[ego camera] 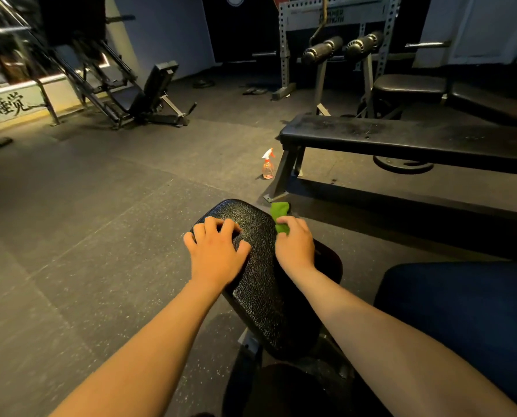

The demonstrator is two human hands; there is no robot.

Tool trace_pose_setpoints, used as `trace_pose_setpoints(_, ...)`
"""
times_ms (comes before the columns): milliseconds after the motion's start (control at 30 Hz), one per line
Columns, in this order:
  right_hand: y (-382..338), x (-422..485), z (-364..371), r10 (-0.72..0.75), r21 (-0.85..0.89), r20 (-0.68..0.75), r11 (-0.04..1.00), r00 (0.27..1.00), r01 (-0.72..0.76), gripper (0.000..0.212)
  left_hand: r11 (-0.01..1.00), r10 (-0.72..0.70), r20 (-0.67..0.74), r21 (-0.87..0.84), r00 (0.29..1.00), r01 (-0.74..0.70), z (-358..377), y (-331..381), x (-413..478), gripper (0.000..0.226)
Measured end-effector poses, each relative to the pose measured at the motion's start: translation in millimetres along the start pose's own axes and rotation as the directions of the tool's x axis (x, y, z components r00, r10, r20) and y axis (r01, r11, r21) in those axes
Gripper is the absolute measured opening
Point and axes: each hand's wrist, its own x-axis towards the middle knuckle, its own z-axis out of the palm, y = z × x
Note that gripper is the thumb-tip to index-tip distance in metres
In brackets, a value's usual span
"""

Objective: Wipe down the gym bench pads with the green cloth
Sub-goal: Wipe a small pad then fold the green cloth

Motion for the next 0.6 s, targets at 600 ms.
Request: trace_pose_setpoints(600,16,39,3,0.067,-0.148,0.095,0.988,0.993,-0.052,0.039,0.994,-0.009,0.130,0.109,0.991,-0.005,3,-3,35,0.061)
